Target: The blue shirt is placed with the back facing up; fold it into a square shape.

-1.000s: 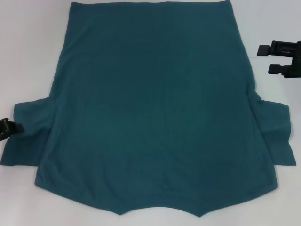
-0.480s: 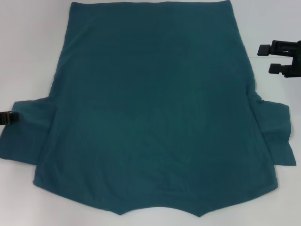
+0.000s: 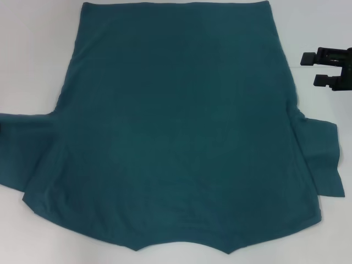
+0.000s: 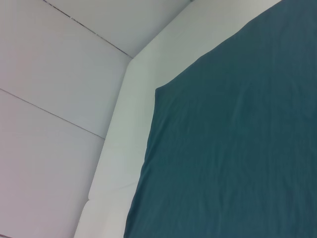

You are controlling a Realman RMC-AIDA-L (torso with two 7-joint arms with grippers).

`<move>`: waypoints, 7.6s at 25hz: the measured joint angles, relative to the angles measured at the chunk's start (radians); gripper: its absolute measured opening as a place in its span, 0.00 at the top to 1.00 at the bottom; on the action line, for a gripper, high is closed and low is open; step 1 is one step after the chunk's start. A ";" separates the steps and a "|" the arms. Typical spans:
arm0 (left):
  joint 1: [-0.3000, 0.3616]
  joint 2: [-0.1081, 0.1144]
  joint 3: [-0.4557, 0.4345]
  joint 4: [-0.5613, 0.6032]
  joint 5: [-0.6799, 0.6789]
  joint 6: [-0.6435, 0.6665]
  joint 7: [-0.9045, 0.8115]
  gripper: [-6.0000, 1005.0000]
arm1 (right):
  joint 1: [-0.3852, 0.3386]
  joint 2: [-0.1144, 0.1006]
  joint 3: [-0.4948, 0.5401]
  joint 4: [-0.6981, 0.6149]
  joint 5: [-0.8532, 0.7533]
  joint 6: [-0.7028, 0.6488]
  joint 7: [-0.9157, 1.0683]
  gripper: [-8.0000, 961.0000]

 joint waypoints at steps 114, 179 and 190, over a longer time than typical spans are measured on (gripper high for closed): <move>0.043 -0.090 -0.102 -0.114 -0.386 0.619 0.401 0.04 | -0.054 0.063 -0.048 0.055 -0.293 0.236 0.030 0.11; 0.049 -0.090 -0.102 -0.142 -0.386 0.570 0.402 0.04 | -0.058 0.076 -0.070 0.042 -0.276 0.237 0.034 0.47; 0.049 -0.089 -0.102 -0.142 -0.386 0.568 0.401 0.04 | -0.053 0.072 -0.088 0.018 -0.302 0.241 0.031 0.92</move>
